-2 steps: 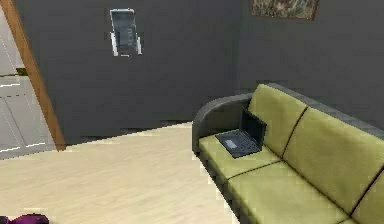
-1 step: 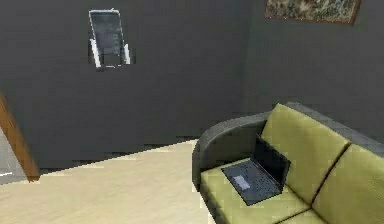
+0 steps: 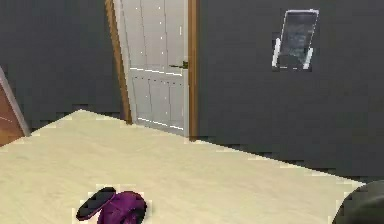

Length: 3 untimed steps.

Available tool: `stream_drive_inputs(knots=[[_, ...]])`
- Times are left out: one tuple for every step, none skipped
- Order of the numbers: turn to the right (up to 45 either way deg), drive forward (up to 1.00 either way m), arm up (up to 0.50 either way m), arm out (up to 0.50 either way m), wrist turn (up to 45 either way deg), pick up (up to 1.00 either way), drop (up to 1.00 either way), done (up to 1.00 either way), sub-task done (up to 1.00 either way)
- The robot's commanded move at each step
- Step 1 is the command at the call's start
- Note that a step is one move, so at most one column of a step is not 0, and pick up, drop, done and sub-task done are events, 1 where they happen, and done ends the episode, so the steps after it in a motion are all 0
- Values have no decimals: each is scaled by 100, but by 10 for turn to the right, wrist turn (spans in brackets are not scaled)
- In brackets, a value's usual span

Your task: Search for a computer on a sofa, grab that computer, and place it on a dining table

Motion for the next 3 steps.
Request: stream_drive_inputs(knots=[[-210,0,0,0,0,0,0,0,0],[450,0,0,0,0,0,0,0,0],[120,0,0,0,0,0,0,0,0]])
